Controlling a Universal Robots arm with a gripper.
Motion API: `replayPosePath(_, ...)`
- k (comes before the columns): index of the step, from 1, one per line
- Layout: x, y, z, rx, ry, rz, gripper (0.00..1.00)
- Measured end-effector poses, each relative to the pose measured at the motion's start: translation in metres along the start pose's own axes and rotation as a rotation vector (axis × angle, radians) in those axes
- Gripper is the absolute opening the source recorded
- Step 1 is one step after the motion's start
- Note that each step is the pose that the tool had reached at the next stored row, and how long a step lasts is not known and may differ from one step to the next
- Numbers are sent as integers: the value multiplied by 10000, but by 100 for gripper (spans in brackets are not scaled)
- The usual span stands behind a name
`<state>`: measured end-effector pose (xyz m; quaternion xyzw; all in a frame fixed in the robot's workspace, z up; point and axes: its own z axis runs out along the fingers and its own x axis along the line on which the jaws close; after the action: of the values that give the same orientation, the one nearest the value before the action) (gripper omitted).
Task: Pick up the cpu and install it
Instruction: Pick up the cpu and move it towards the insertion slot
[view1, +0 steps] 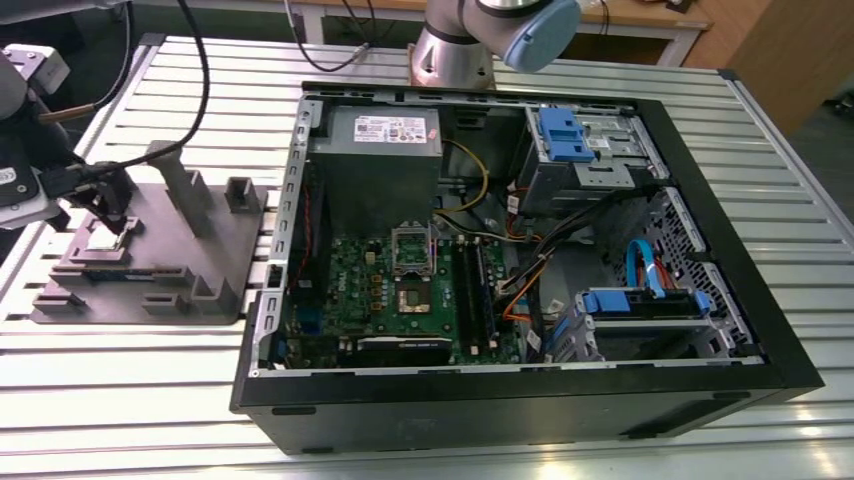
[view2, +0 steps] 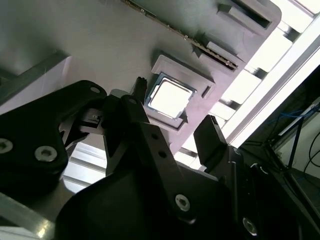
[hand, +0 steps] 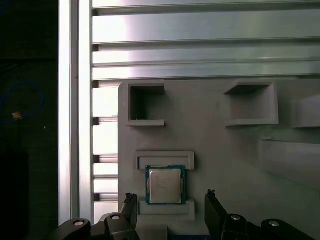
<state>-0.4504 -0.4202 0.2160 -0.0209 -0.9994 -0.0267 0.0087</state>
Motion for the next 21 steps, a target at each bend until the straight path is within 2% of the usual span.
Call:
replayPosePath(6, -7, 23, 97, -2, -5, 70, 65)
replayPosePath(16, -7, 27, 135, -3, -6, 80, 65)
replayPosePath(21, -6, 30, 180, -8, -5, 93, 65)
